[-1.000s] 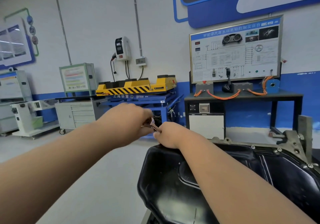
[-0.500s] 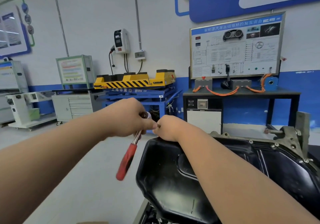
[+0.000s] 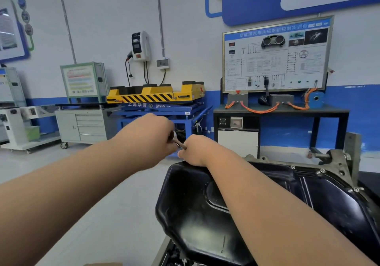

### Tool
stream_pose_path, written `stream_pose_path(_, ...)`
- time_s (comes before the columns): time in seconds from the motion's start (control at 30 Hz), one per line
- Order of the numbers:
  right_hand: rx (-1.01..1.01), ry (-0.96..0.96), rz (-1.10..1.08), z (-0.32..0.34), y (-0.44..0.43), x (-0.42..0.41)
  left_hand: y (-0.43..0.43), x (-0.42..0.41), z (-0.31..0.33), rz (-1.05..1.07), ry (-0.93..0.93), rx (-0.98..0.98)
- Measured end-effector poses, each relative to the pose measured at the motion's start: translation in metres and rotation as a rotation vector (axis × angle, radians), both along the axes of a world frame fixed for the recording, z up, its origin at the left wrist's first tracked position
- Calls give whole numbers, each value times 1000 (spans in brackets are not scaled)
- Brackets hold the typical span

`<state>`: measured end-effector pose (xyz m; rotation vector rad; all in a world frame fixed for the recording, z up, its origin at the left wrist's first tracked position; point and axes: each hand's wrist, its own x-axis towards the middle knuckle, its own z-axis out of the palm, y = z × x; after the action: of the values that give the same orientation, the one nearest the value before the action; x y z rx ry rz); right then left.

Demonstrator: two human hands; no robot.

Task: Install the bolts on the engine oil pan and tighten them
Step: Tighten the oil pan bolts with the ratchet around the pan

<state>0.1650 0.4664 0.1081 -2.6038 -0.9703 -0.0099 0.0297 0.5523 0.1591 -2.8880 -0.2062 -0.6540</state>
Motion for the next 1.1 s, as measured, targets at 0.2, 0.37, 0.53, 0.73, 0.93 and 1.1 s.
stream_pose_path(0.2, 19, 5, 9, 0, -1, 0, -1, -2, 1, -98, -57, 248)
stream_pose_path(0.37, 1, -16, 18, -3, 1, 2, 0, -2, -8, -164, -40, -145)
stream_pose_path(0.53, 11, -26, 37, -2, -2, 0, 11, 6, -10, -186, -83, 312)
stream_pose_path(0.73, -11, -36, 40, -2, -1, 0, 13, -5, -12, -217, -65, -253)
stream_pose_path(0.93, 42, -1, 23, -2, -2, 2, 19, 3, 0, -263, -26, 214)
stream_pose_path(1.1, 35, 6, 28, -4, -1, 5, 13, -1, -7, -192, -60, -552)
